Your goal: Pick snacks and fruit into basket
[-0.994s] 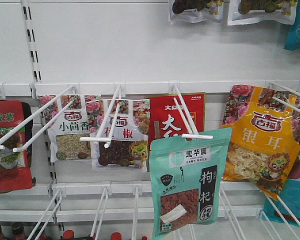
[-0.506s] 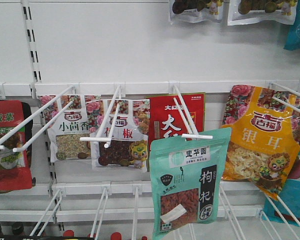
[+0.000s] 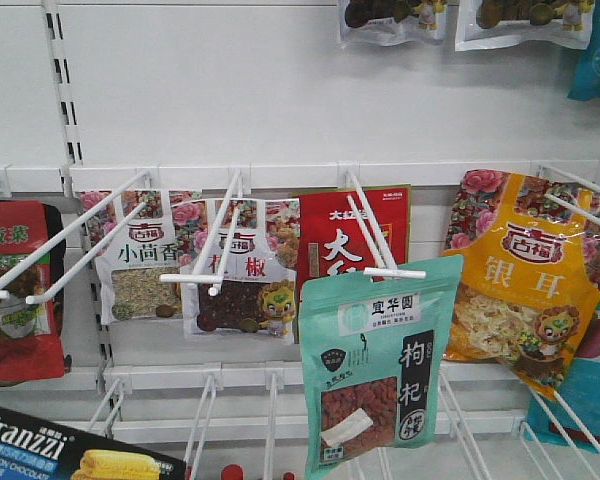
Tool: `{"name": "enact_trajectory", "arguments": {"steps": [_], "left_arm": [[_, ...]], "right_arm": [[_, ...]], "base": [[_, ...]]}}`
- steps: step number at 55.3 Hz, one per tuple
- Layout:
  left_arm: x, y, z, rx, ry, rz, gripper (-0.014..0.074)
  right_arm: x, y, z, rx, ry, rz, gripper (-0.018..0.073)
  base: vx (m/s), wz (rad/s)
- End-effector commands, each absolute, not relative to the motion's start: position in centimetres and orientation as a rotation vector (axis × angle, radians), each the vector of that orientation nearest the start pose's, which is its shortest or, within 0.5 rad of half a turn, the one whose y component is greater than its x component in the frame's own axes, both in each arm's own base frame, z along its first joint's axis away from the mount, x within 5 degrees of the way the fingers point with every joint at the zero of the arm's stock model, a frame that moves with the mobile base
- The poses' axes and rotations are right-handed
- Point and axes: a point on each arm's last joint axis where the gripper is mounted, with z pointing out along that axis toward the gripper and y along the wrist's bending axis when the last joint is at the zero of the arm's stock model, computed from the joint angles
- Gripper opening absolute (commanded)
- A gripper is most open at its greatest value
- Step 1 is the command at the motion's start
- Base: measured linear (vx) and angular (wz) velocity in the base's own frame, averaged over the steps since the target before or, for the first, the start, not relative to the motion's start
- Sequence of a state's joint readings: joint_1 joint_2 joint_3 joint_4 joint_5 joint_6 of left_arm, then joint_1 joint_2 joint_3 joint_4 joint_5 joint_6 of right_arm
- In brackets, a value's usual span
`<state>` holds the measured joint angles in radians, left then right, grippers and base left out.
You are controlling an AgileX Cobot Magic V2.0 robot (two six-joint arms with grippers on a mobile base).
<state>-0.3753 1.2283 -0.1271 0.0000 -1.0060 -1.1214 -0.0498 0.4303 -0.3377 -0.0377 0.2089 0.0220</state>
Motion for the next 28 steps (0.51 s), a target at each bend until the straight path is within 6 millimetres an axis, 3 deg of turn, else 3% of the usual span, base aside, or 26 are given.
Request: {"name": "enact_trajectory", "arguments": {"steps": [1,9,16,21,28], "left_arm": [[16.8,-6.6,23.2,-0.454,1.448,-1.095,-0.0002],[15.9,-5.7,25.4,-0.3,1.514,-0.863,0.0],[14.9,-4.0,27.3,-0.128,1.624,-0.537,0.0],[13.6,-2.8,28.9,-0.02,1.672,-0.329,0.0],[11.1,-1.0,31.0,0.0,1.687,-0.126,0.0]], "right_arm": [[10.2,-0.6,29.4,0.028,1.686,-0.066,0.0417],[10.2,-0.6,29.4,0.028,1.686,-0.066,0.0417],[10.2,-0.6,29.4,0.029,1.687,-0.066,0.0417],[10.2,-0.6,29.4,0.029,1.687,-0.066,0.0417],[10.2,-0.6,29.4,0.029,1.687,-0.066,0.0417]], "base": [[0.0,0.0],[0.0,0.0],[0.0,0.0],[0.0,0.0],[0.0,0.0]]}}
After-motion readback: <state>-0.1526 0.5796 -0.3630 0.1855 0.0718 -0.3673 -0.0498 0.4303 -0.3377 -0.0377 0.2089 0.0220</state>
